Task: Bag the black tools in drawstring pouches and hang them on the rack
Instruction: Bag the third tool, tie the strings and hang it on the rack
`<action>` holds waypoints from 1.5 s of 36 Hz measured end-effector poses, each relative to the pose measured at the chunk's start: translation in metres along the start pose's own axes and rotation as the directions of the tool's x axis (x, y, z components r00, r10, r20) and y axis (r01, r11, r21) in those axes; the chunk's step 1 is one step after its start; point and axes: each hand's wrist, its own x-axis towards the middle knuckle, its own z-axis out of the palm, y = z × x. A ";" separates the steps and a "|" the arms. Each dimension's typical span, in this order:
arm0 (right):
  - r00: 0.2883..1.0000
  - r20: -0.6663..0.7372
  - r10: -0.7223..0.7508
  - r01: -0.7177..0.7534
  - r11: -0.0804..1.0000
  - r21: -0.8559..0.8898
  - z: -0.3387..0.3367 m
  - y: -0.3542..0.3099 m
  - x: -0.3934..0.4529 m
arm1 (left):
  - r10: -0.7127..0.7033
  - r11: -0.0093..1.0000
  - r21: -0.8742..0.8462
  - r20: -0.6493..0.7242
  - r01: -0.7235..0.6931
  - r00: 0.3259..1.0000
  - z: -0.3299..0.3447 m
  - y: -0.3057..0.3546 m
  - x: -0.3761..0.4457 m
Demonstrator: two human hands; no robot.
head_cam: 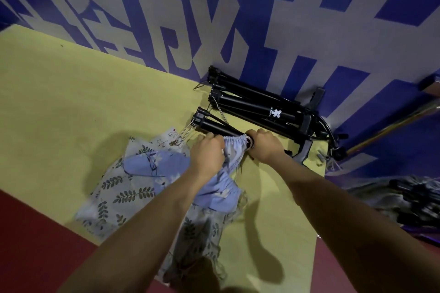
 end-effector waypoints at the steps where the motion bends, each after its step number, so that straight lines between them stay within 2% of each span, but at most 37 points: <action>1: 1.000 0.007 -0.001 0.001 1.000 0.023 -0.001 0.000 0.001 | -0.001 0.999 0.034 -0.010 0.002 1.000 0.001 -0.001 0.001; 9: 0.991 -0.130 0.006 0.004 0.997 0.074 -0.006 -0.004 -0.022 | 0.053 0.994 0.097 -0.026 -0.050 0.998 -0.005 -0.003 -0.002; 15: 0.977 -0.211 0.005 -0.002 1.000 0.019 -0.026 -0.013 -0.043 | 0.040 0.999 0.019 0.005 -0.040 0.999 -0.015 -0.002 -0.016; 20: 0.968 -0.244 0.060 -0.029 0.991 0.129 -0.043 -0.020 -0.062 | 0.019 0.999 -0.045 -0.042 -0.021 0.999 -0.023 -0.005 -0.029; 27: 0.946 -0.270 0.178 -0.104 0.958 0.268 -0.063 -0.032 -0.091 | 0.015 0.968 -0.249 -0.067 -0.032 0.998 -0.036 -0.011 -0.040; 32: 0.940 -0.290 0.179 -0.095 0.955 0.283 -0.072 -0.030 -0.114 | -0.044 0.857 -0.516 -0.065 0.004 0.997 -0.042 -0.013 -0.041; 35: 0.931 -0.308 0.198 -0.097 0.944 0.316 -0.070 -0.026 -0.126 | -0.040 0.816 -0.577 -0.117 -0.036 0.992 -0.049 -0.014 -0.044; 39: 0.930 -0.299 0.214 -0.122 0.946 0.299 -0.065 -0.025 -0.141 | 0.032 0.852 -0.512 -0.157 -0.109 0.987 -0.060 -0.010 -0.052; 44: 0.939 -0.280 0.199 -0.115 0.950 0.290 -0.057 -0.030 -0.150 | 0.252 0.949 -0.171 -0.100 -0.266 0.963 -0.058 -0.003 -0.062; 48: 0.946 -0.274 0.172 -0.094 0.956 0.277 -0.057 -0.036 -0.152 | 0.384 0.923 0.037 0.002 -0.384 0.923 -0.051 0.001 -0.065; 52: 0.947 -0.271 0.170 -0.083 0.949 0.305 -0.052 -0.036 -0.152 | 0.413 0.910 0.029 0.015 -0.414 0.910 -0.050 0.003 -0.064; 54: 0.945 -0.270 0.185 -0.095 0.945 0.313 -0.050 -0.033 -0.153 | 0.421 0.907 -0.004 -0.021 -0.421 0.907 -0.051 0.000 -0.065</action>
